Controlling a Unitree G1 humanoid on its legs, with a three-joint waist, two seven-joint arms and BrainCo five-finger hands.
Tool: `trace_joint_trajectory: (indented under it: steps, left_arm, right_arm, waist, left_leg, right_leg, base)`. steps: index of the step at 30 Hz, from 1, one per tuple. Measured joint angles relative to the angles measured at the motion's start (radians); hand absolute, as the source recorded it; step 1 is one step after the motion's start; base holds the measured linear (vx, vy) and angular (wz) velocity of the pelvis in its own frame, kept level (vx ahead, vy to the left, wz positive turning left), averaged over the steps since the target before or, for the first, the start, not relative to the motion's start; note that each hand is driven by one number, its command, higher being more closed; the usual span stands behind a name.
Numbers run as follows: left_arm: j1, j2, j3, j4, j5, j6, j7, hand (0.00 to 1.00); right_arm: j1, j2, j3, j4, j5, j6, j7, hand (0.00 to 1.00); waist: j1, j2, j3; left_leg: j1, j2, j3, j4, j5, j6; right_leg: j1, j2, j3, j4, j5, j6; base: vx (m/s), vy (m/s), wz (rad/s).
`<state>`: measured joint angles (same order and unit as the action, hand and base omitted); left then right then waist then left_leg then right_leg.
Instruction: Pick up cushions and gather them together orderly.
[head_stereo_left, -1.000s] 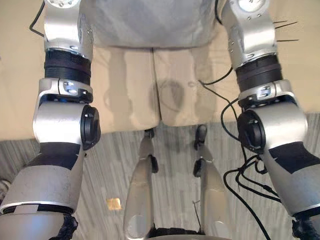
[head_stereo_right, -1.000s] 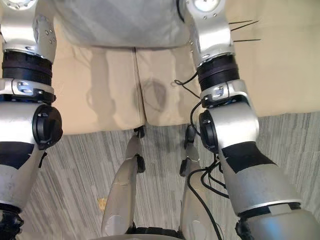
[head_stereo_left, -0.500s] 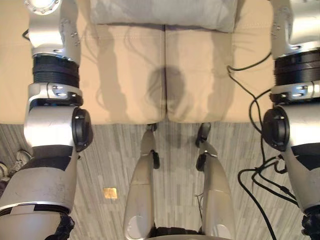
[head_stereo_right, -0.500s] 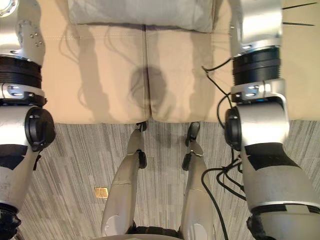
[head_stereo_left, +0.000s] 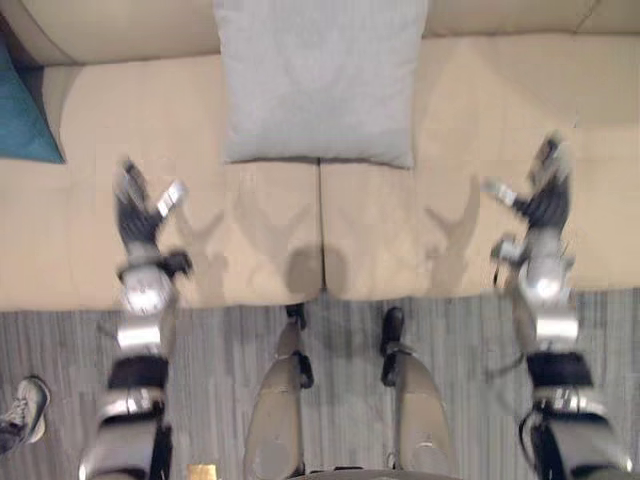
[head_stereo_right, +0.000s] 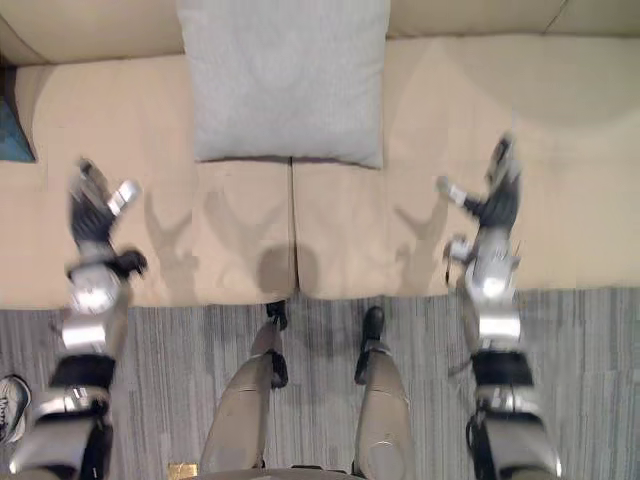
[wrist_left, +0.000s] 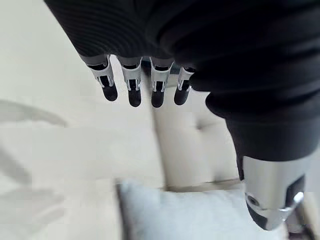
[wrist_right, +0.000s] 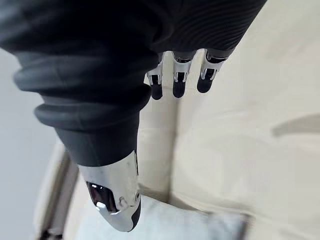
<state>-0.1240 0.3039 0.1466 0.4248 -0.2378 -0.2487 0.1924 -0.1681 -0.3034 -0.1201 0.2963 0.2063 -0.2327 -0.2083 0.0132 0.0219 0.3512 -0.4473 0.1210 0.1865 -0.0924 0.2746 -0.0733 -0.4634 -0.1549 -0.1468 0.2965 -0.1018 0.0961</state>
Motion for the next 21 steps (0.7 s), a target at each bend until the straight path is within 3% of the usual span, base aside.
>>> trace_joint_trajectory:
  steps: [3,4,10,15,18,19,20,21]
  left_arm:
    - [0.156,-0.063,-0.001,0.096,0.076,0.016,-0.051,0.00]
    - [0.219,-0.082,-0.001,0.179,0.111,0.027,-0.067,0.00]
    - [0.325,-0.135,0.001,0.431,0.219,0.055,-0.146,0.00]
    - [0.341,-0.138,0.000,0.473,0.269,0.067,-0.170,0.00]
    - [0.317,-0.116,-0.003,0.469,0.270,0.067,-0.170,0.00]
    - [0.279,-0.092,-0.010,0.457,0.270,0.068,-0.170,0.00]
    - [0.277,-0.091,-0.008,0.439,0.270,0.067,-0.168,0.00]
    - [0.265,-0.091,-0.006,0.410,0.270,0.065,-0.165,0.00]
  right_arm:
    - [0.139,0.070,0.000,0.074,-0.064,0.006,0.057,0.00]
    - [0.189,0.087,0.002,0.142,-0.093,0.008,0.083,0.00]
    - [0.303,0.103,0.000,0.408,-0.222,0.027,0.148,0.00]
    - [0.313,0.112,0.000,0.511,-0.257,0.053,0.168,0.00]
    - [0.263,0.121,0.003,0.523,-0.256,0.063,0.164,0.00]
    - [0.243,0.129,0.011,0.521,-0.255,0.062,0.162,0.00]
    - [0.236,0.126,0.018,0.523,-0.255,0.063,0.162,0.00]
    - [0.214,0.132,0.036,0.524,-0.255,0.067,0.162,0.00]
  waist:
    - [0.000,0.000,-0.063]
    - [-0.001,0.000,-0.115]
    - [-0.003,-0.017,-0.225]
    - [-0.015,-0.037,-0.235]
    - [-0.025,-0.055,-0.229]
    - [-0.028,-0.079,-0.220]
    - [-0.023,-0.073,-0.220]
    - [-0.029,-0.056,-0.198]
  left_leg:
    - [0.064,0.004,0.005,0.000,-0.014,-0.008]
    - [0.111,0.010,0.012,-0.001,-0.045,0.001]
    - [0.282,0.013,0.078,-0.010,-0.106,-0.009]
    - [0.349,0.014,0.133,-0.011,-0.116,-0.012]
    - [0.314,0.009,0.184,0.002,-0.119,-0.005]
    - [0.241,-0.003,0.170,0.088,-0.146,0.037]
    - [0.218,0.020,0.169,0.107,-0.157,0.054]
    - [0.197,0.045,0.170,0.139,-0.172,0.066]
  right_leg:
    - [0.077,0.007,0.002,-0.037,0.001,0.000]
    - [0.120,0.016,0.012,-0.061,0.001,0.000]
    - [0.291,0.024,0.068,-0.173,0.023,0.008]
    - [0.334,0.028,0.129,-0.198,0.045,0.017]
    - [0.275,0.029,0.186,-0.209,0.107,0.041]
    - [0.212,0.017,0.208,-0.186,0.143,0.061]
    - [0.199,0.022,0.201,-0.188,0.161,0.067]
    - [0.157,0.025,0.165,-0.046,0.108,0.034]
  base:
    - [0.09,-0.068,-0.10]
    - [0.09,-0.053,-0.26]
    - [0.02,0.012,-0.34]
    - [-0.01,0.015,-0.36]
    - [-0.06,0.019,-0.52]
    - [-0.06,0.031,-0.56]
    - [-0.11,0.010,-0.36]
    - [-0.11,-0.037,0.09]
